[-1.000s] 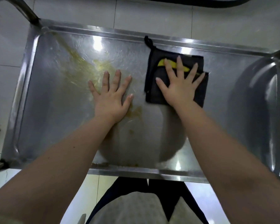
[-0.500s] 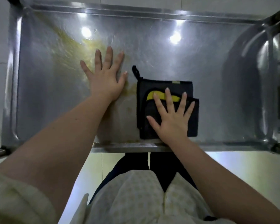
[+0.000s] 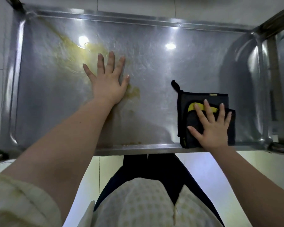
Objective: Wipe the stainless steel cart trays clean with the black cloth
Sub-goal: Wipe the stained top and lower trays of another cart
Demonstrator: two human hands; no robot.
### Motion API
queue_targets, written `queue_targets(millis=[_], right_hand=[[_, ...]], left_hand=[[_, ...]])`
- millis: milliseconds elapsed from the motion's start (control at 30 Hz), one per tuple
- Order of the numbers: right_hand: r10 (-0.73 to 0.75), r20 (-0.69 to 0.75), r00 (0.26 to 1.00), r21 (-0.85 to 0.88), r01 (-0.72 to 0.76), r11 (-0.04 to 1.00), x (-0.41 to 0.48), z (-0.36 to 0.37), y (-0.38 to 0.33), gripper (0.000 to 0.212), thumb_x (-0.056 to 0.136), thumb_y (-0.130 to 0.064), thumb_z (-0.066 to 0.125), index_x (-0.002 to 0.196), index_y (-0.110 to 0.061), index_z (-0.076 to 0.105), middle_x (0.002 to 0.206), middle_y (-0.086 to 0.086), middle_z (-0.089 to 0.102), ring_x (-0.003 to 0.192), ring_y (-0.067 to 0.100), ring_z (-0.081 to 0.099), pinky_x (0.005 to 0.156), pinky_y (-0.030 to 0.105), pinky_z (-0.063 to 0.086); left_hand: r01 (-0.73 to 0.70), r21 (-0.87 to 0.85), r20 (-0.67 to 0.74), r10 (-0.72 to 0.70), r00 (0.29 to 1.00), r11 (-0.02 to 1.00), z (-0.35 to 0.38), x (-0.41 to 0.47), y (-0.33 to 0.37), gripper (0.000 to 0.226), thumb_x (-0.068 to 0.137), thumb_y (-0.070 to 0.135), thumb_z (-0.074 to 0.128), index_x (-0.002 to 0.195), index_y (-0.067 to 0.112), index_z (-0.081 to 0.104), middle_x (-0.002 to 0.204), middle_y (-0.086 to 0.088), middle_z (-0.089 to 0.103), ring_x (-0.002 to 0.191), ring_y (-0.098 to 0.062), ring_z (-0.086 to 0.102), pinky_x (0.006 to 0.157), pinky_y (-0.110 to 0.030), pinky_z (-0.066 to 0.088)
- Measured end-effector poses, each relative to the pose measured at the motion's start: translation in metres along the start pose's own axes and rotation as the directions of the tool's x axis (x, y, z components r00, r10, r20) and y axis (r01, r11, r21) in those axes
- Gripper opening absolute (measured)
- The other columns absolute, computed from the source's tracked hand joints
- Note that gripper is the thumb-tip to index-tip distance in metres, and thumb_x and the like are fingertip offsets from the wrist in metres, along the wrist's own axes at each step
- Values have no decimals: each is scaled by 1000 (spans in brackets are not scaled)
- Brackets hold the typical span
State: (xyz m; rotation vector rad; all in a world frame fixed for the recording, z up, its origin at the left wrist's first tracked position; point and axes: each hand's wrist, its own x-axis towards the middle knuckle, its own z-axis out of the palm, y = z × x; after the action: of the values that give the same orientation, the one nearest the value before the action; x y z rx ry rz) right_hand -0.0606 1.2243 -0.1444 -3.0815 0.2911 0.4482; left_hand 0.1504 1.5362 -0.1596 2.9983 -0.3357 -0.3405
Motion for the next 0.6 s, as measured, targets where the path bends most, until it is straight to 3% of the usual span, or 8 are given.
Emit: queue_targets(millis=[67, 167, 267, 467, 600], right_hand=[[-2, -15, 1000, 10, 3, 1000, 0, 0, -37, 83, 84, -82, 20, 153, -37, 26, 164, -2, 15, 144, 54, 6, 110, 74, 4], [-159, -33, 987, -17, 158, 987, 2, 1, -117, 83, 82, -80, 30, 153, -39, 28, 164, 0, 13, 143, 56, 4, 109, 75, 3], [-206, -39, 978, -11, 206, 978, 9, -2, -173, 82, 84, -80, 29, 155, -41, 16, 165, -1, 6, 144, 54, -2, 109, 75, -1], [-197, -3, 980, 3, 197, 980, 11, -2, -175, 81, 85, -80, 22, 155, -42, 7, 166, -1, 1, 145, 51, -9, 110, 73, -3], [-194, 37, 980, 27, 193, 981, 11, -3, -176, 82, 85, -80, 20, 155, -40, 6, 166, 0, 0, 144, 53, -9, 110, 74, -5]], left_hand=[[-5, 6, 9, 5, 1000, 1000, 0, 1, 0, 63, 97, 62, 16, 155, 42, 0, 166, 5, -7, 151, -29, -12, 108, -74, -9], [-6, -3, 7, 6, 1000, 1000, -1, 0, 0, 62, 98, 61, 17, 155, 43, 1, 165, 6, -7, 151, -28, -11, 108, -74, -10], [-12, -18, 9, 12, 1000, 1000, -3, 1, -5, 59, 99, 57, 20, 155, 43, 4, 166, 7, -5, 151, -27, -10, 109, -72, -12], [-50, -135, 15, 52, 999, 990, -14, -5, -21, 58, 103, 43, 30, 157, 34, 13, 166, 2, 3, 151, -25, -9, 114, -65, -12], [-33, -40, 5, 33, 999, 999, -12, -44, -50, 60, 101, 47, 20, 158, 29, 9, 166, -4, 5, 151, -29, -7, 115, -64, -8]])
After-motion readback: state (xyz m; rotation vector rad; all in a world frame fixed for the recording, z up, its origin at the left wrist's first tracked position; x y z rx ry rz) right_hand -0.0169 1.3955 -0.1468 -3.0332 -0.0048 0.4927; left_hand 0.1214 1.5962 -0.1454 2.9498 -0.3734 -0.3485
